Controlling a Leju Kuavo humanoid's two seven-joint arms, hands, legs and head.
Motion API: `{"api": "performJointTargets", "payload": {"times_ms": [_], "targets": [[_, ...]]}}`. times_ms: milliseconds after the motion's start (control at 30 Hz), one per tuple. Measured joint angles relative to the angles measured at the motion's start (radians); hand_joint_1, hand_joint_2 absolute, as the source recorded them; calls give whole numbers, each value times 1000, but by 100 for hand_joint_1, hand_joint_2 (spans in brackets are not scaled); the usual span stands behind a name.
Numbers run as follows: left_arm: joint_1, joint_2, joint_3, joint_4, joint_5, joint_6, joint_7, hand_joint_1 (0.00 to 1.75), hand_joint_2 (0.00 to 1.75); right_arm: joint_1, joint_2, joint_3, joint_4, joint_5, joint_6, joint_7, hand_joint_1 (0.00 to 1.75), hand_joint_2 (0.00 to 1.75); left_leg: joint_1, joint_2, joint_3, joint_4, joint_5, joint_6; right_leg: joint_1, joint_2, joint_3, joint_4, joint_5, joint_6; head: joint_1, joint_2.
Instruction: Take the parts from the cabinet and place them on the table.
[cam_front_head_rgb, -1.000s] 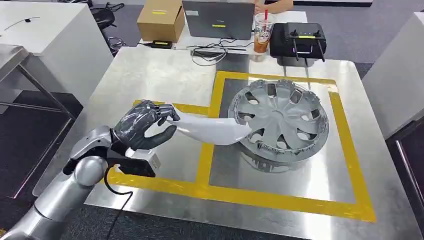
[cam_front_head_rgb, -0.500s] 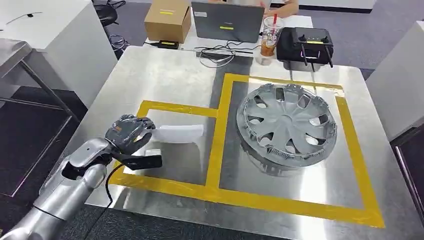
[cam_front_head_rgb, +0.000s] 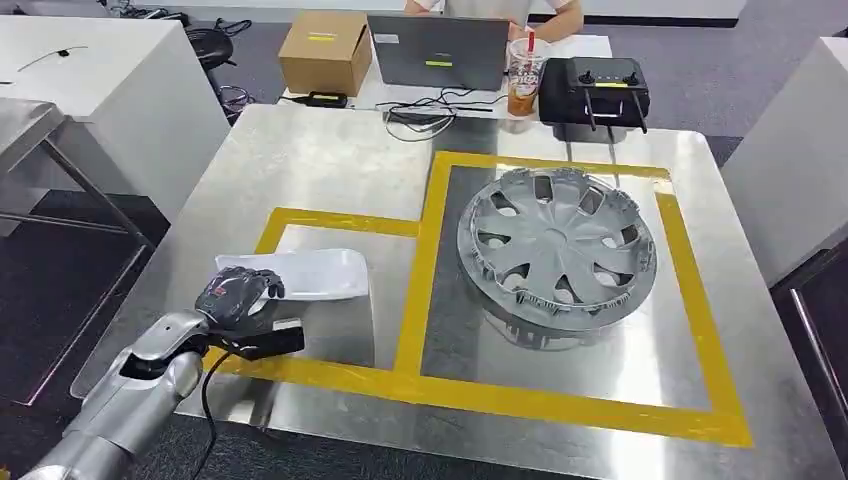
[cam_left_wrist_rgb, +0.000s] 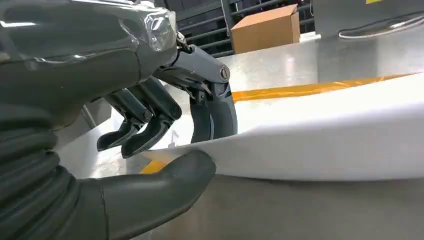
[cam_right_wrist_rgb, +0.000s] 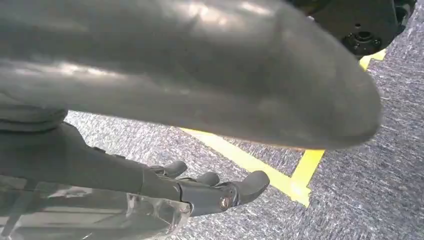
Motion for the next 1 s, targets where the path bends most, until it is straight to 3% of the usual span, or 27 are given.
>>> {"api": "performJointTargets", "payload": {"times_ms": [33, 67, 133, 167, 200, 233, 267, 300, 367, 400, 467, 533, 567, 600, 700, 767, 800, 867, 900, 933, 967, 1000], "targets": [[-3, 0, 4, 0, 2, 0, -1, 175, 175, 0, 0, 0, -2, 0, 0, 0, 0, 0, -6, 4, 66, -103, 24, 17, 1, 1, 3, -1, 1, 1, 0, 0], [-6, 2, 8, 0, 2, 0, -2, 175, 175, 0, 3, 0, -7, 0, 0, 0, 0, 0, -11, 8, 83, -135, 16, 24, -1, 2, 10, -1, 1, 3, 2, 0], [-7, 0, 13, 10, 3, 0, -1, 175, 175, -1, 2, 0, -10, 0, 0, 0, 0, 0, -18, 11, 83, -141, 18, 27, -4, 4, 10, -5, 4, 15, 1, 0], [-8, 1, 16, 13, 3, 0, -1, 0, 175, 0, 0, 0, -11, 0, 0, 0, 0, 0, -21, 10, 83, -142, 20, 31, -6, 3, 12, -10, 7, 22, 2, 0], [-7, 1, 18, 13, 3, 0, -2, 0, 175, -1, 1, 0, -14, 2, 0, 0, 0, 0, -22, 8, 87, -160, 28, 41, -3, 4, 18, -21, 13, 30, 2, 0], [-1, -3, 19, 14, 3, 0, -3, 0, 175, -2, 1, 0, -15, 2, 0, 0, 0, 0, -8, 6, 112, -192, 55, 45, -3, 2, 14, -9, 12, 29, 4, 0], [7, -4, 22, 18, 5, 3, -7, 0, 175, -2, 0, 0, -16, 0, 0, 0, 0, 0, -12, 6, 115, -204, 60, 51, 2, 1, -4, 20, -16, 22, 6, 0], [19, -6, 30, 19, 11, 12, -18, 0, 0, -2, -2, 0, -16, -1, -1, 0, 0, 0, -12, 8, 110, -204, 70, 56, 1, 1, -35, 86, -54, 13, 5, 0], [57, -22, 62, 4, 96, 35, -69, 0, 0, 2, -5, 0, -16, -10, -4, 0, 0, 0, -13, 8, 99, -203, 72, 53, 0, 1, -107, 244, -119, 8, 5, 0], [82, -37, 89, -10, 170, 33, -101, 0, 0, 4, -4, 0, -16, -15, -4, 0, 0, 0, -12, 8, 95, -200, 73, 52, -1, 1, -128, 290, -129, 16, 6, 0], [122, -73, 161, -49, 368, -1, -166, 0, 0, 7, -2, 0, -16, -22, -4, 0, 0, 0, -8, 4, 88, -190, 69, 46, -8, 0, -99, 235, -93, 40, 6, 0], [160, -117, 237, -118, 578, -65, -218, 0, 0, 6, -2, -2, -15, -23, -4, -1, 0, 0, 0, 0, 74, -157, 53, 30, -17, -1, -20, 66, -25, 69, 6, 0], [174, -137, 282, -161, 688, -102, -236, 0, 0, 6, 0, -2, -16, -23, -4, -2, 0, 0, -2, 1, 61, -135, 41, 19, -22, -1, -4, 19, -24, 70, 10, 0], [187, -153, 322, -207, 769, -131, -240, 0, 0, 8, 0, -2, -14, -23, -3, -1, 0, 0, -5, 1, 47, -113, 31, 12, -14, 10, -4, 23, -26, 48, 6, 0], [220, -191, 404, -339, 934, -203, -245, 0, 0, 14, 1, -2, -15, -21, 2, 0, 0, 0, 2, -1, 45, -113, 32, 9, -7, 8, -9, 29, -27, 29, 3, 0], [232, -201, 431, -405, 971, -227, -251, 0, 0, 12, 1, -2, -15, -21, 4, 0, 0, 0, 7, 1, 29, -83, 7, -2, -13, 8, -5, 26, -26, 22, 2, 0], [233, -204, 440, -443, 982, -238, -252, 0, 0, 12, 1, -2, -15, -20, 4, 0, 0, 0, 7, 2, 1, -21, -29, -6, -13, 7, -4, 26, -26, 16, 1, 0], [239, -208, 452, -496, 992, -258, -252, 0, 0, 12, 2, -2, -15, -19, 5, -1, 0, 0, 7, 2, -79, 142, -97, -10, -12, 4, -5, 26, -27, 14, 1, 0], [246, -210, 453, -518, 989, -261, -251, 0, 0, 12, 2, -2, -15, -18, 5, -1, 0, 0, 7, 2, -107, 195, -107, -10, -11, 4, -5, 26, -28, 14, 1, 0], [252, -211, 453, -536, 987, -262, -249, 0, 0, 12, 3, -2, -15, -18, 5, -1, 0, 0, 8, 2, -111, 196, -94, -9, -11, 4, -4, 26, -28, 14, 1, 0], [254, -212, 453, -552, 988, -266, -250, 0, 0, 11, 5, -2, -15, -18, 5, -1, 0, 0, 8, 2, -95, 156, -63, -6, -11, 4, -3, 26, -28, 14, 1, 0], [254, -215, 454, -568, 1000, -276, -255, 0, 0, 9, 7, -2, -15, -18, 5, -1, 0, 0, 7, 2, -62, 84, -22, -2, -11, 4, -2, 26, -28, 14, 1, 0]]}}
